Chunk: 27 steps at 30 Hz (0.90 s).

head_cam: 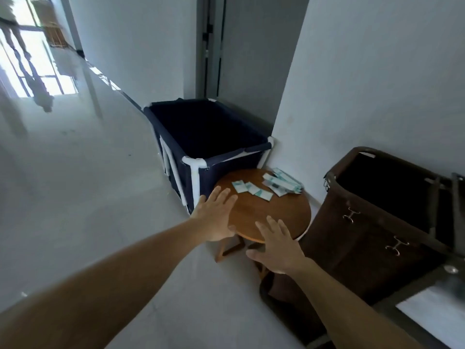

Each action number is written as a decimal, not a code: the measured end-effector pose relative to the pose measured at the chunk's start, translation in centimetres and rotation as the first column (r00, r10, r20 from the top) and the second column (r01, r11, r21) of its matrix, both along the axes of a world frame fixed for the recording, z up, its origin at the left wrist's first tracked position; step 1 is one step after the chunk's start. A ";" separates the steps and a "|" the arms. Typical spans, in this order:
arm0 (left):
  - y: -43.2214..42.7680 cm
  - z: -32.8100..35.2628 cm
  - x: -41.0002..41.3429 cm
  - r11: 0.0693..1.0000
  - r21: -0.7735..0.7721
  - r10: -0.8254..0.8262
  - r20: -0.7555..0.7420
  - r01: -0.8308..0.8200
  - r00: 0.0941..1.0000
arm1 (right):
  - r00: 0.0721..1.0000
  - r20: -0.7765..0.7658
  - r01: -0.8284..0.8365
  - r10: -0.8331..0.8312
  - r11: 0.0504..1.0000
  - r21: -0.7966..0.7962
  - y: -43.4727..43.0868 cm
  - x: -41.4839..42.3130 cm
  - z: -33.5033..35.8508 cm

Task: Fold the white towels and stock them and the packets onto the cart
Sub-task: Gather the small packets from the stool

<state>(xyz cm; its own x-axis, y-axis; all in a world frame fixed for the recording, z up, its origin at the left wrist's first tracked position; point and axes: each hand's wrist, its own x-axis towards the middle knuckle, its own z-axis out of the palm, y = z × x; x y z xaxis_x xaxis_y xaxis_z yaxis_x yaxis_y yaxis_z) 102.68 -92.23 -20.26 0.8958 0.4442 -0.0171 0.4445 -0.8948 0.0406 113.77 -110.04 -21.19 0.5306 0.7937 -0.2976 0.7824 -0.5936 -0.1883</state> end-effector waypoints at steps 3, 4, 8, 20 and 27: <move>2.6 -0.8 2.4 0.999 -0.033 0.015 -0.007 -0.015 1.000 | 1.000 -0.008 -0.014 0.013 1.000 -0.025 3.1 2.8 -0.6; 3.5 -1.2 3.4 0.999 -0.044 0.023 -0.012 -0.023 1.000 | 1.000 -0.015 -0.015 0.014 0.999 -0.034 4.3 4.0 -1.0; 8.6 -2.0 7.7 0.998 -0.040 0.037 -0.052 -0.039 0.998 | 0.998 -0.055 -0.006 0.004 0.999 -0.037 10.1 9.4 -2.3; 20.0 -5.1 21.6 0.980 -0.172 0.068 -0.174 -0.098 0.982 | 0.989 -0.147 0.019 -0.025 0.999 -0.046 23.0 24.5 -5.2; 26.7 -11.1 29.6 0.945 -0.321 -0.028 -0.288 -0.069 0.957 | 0.953 -0.229 0.157 -0.200 0.968 -0.194 28.1 30.8 -9.5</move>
<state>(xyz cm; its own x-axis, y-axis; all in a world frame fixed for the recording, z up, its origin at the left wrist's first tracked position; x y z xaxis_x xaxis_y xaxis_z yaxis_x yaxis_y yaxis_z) 132.30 -65.55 -31.36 0.8219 0.3893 -0.4159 0.4990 -0.8442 0.1959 144.61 -81.98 -30.69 0.5523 0.6183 -0.5592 0.6031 -0.7594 -0.2441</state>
